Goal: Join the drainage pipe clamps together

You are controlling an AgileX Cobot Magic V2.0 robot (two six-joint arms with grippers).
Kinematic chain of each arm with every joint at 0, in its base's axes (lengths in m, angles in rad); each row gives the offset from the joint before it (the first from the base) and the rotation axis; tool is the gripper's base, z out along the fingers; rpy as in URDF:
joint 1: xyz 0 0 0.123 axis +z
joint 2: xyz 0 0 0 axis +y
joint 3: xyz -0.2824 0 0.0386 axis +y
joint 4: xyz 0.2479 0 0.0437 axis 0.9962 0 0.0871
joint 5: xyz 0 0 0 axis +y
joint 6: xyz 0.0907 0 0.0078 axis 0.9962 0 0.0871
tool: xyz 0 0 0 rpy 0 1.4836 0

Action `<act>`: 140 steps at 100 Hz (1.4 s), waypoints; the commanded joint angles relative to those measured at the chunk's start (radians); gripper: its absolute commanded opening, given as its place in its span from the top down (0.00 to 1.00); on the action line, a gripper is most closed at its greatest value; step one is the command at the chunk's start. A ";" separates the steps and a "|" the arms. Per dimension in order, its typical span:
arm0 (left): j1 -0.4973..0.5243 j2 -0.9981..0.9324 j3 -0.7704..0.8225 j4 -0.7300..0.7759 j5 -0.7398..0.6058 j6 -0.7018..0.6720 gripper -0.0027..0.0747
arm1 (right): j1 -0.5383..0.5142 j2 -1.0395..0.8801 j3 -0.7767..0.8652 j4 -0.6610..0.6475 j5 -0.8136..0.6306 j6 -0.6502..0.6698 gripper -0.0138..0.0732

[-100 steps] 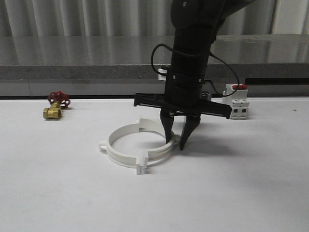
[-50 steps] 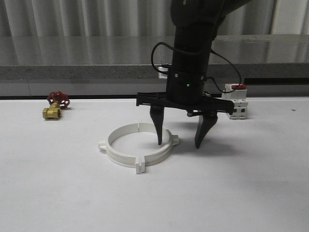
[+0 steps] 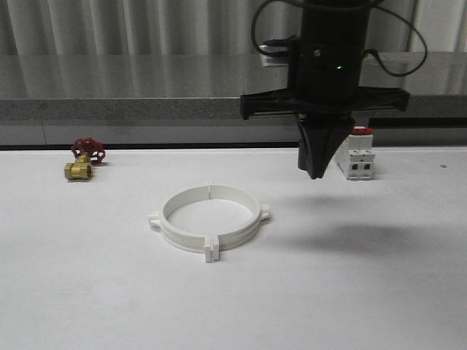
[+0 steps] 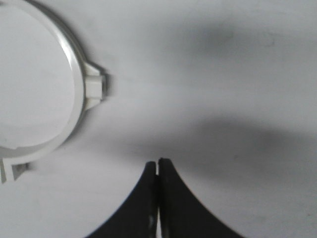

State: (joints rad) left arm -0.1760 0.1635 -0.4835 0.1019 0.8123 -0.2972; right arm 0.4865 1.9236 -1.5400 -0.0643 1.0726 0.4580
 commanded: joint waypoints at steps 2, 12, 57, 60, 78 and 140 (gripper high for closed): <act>0.000 0.011 -0.027 0.008 -0.075 -0.001 0.99 | -0.013 -0.138 0.047 -0.024 -0.042 -0.019 0.92; 0.000 0.011 -0.027 0.008 -0.075 -0.001 0.99 | -0.041 -0.222 0.138 -0.022 -0.066 -0.047 0.92; 0.000 0.011 -0.027 0.008 -0.075 -0.001 0.99 | -0.246 -0.635 0.524 0.092 -0.200 -0.196 0.92; 0.000 0.011 -0.027 0.008 -0.075 -0.001 0.99 | -0.259 -0.661 0.544 0.092 -0.208 -0.196 0.92; 0.000 0.011 -0.027 0.008 -0.075 -0.001 0.99 | -0.335 -0.836 0.676 0.094 -0.256 -0.196 0.92; 0.000 0.011 -0.027 0.008 -0.075 -0.001 0.99 | -0.371 -1.488 1.001 -0.118 -0.415 -0.140 0.92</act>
State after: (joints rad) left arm -0.1760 0.1635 -0.4835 0.1019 0.8123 -0.2972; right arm 0.1232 0.5009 -0.5411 -0.1271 0.7616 0.3132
